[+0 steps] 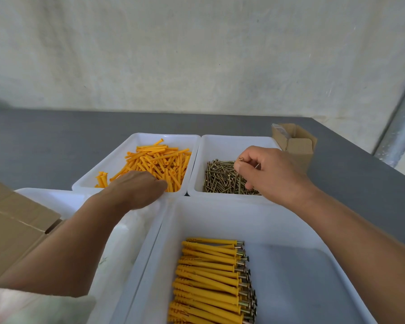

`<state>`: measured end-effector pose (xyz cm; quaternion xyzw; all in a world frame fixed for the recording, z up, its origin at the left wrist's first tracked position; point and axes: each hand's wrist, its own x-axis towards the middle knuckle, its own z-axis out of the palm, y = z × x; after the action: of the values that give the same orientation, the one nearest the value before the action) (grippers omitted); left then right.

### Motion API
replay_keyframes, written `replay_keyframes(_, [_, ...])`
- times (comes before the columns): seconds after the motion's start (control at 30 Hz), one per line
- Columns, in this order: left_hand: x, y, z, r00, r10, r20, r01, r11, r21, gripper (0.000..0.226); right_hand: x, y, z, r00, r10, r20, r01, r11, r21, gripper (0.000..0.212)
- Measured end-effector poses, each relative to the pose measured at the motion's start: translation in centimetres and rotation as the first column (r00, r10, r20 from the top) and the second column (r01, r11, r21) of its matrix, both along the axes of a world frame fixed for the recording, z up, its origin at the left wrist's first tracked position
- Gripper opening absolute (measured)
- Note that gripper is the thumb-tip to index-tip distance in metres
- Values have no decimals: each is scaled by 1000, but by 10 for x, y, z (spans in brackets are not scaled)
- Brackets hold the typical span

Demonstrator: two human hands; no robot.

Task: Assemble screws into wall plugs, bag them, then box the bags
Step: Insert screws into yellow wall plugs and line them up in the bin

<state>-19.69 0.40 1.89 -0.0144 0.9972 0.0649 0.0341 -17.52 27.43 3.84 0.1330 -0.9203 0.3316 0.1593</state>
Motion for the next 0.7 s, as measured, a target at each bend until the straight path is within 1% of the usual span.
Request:
replay_keyframes(0.13, [6, 9, 9, 997, -41, -64, 42, 999, 19, 28, 2, -1, 2, 1000, 3, 0, -3, 999, -42, 18])
replay_keyframes(0.2, [9, 12, 13, 996, -54, -73, 61, 994, 92, 25, 2, -1, 2, 1000, 7, -2, -7, 997, -74, 18])
replay_keyframes(0.27, [13, 14, 14, 992, -56, -112, 75, 981, 177, 28, 2, -2, 3, 1000, 10, -10, -11, 995, -99, 18])
replay_keyframes(0.37, [16, 18, 15, 963, -52, -264, 136, 940, 311, 23, 2, -3, 5, 999, 32, -17, -35, 978, -208, 17])
replay_keyframes(0.43, [19, 23, 18, 923, -6, -385, 192, 874, 446, 16, 2, -4, 7, 999, 53, -3, -51, 945, -322, 15])
replay_keyframes(0.47, [20, 26, 21, 906, 30, -422, 220, 819, 529, 18, 3, -5, 9, 998, 64, 3, -58, 923, -381, 15])
replay_keyframes(0.53, [23, 32, 26, 891, 70, -448, 275, 703, 656, 24, 3, -6, 12, 997, 81, 10, -66, 870, -488, 14])
replay_keyframes(0.6, [28, 40, 28, 889, 69, -453, 321, 611, 724, 27, 5, -7, 15, 995, 96, 14, -71, 817, -572, 13])
replay_keyframes(0.7, [33, 49, 30, 872, 91, -481, 369, 525, 767, 25, 7, -10, 20, 992, 127, 16, -84, 740, -667, 11])
